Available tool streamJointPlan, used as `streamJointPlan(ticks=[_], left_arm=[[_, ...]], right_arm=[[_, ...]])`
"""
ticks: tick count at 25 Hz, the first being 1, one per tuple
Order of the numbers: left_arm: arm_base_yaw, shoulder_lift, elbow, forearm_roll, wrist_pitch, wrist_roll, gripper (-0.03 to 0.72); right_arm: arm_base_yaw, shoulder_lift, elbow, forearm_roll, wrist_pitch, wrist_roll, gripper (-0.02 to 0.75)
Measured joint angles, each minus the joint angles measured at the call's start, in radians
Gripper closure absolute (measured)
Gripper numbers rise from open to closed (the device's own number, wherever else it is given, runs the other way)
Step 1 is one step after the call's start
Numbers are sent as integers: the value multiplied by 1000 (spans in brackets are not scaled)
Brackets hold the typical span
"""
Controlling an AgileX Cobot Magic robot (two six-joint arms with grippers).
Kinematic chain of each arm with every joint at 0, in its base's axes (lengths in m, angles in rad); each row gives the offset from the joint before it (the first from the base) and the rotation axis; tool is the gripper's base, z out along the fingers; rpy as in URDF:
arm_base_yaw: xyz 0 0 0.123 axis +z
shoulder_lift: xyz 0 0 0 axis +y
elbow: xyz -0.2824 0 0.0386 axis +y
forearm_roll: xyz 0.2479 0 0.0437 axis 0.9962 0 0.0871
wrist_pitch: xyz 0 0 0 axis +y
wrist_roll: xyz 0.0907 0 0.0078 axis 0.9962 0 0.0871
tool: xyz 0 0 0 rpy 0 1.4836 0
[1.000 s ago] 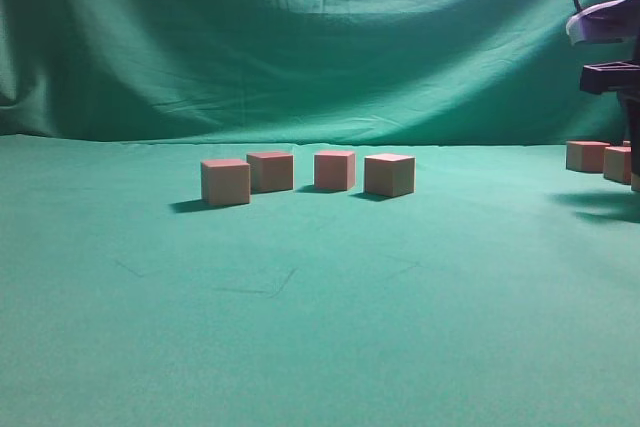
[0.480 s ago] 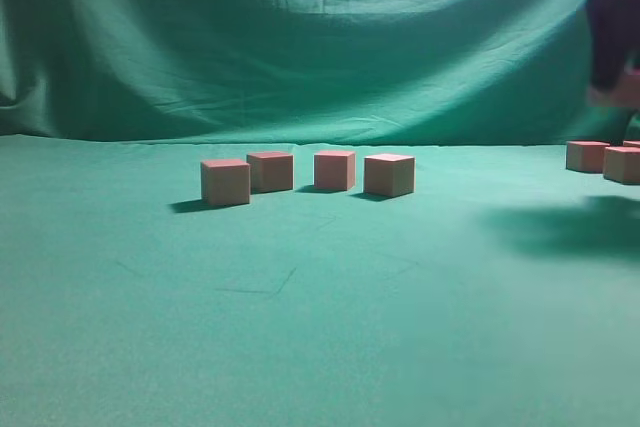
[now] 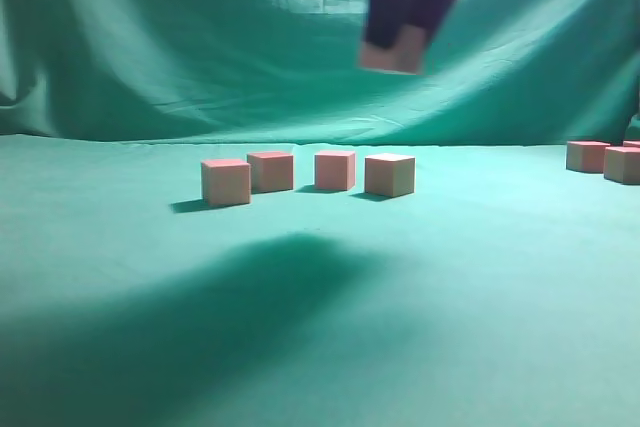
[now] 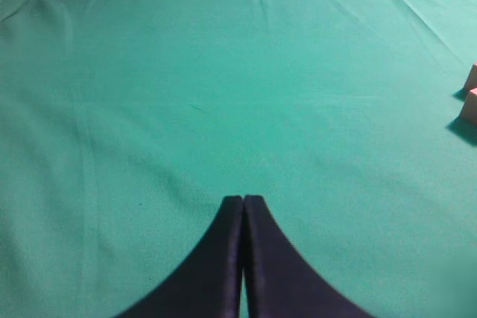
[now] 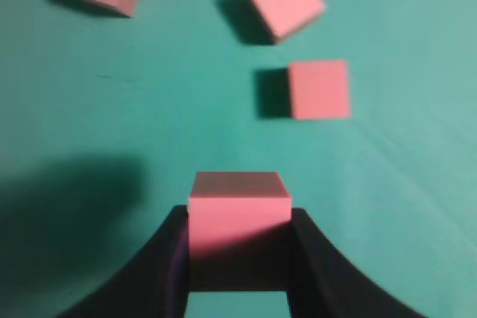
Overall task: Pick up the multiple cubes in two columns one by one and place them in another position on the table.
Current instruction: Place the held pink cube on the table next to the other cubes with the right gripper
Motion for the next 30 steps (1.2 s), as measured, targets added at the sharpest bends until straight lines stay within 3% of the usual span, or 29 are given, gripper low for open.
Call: streamJointPlan(ticks=[5,9,21,30], left_arm=[[0,0,0,0,0,0,688],[0,0,0,0,0,0,688],[0,0,0,0,0,0,688],[0,0,0,-2,0,0,688]], right_arm=[[148,47,-19,-2,-26,47,471],[198,136,-105,-8,-4,83,471],[207,331,-314,-8,112,199,471],[207,377,-369,-11,128,234,471]])
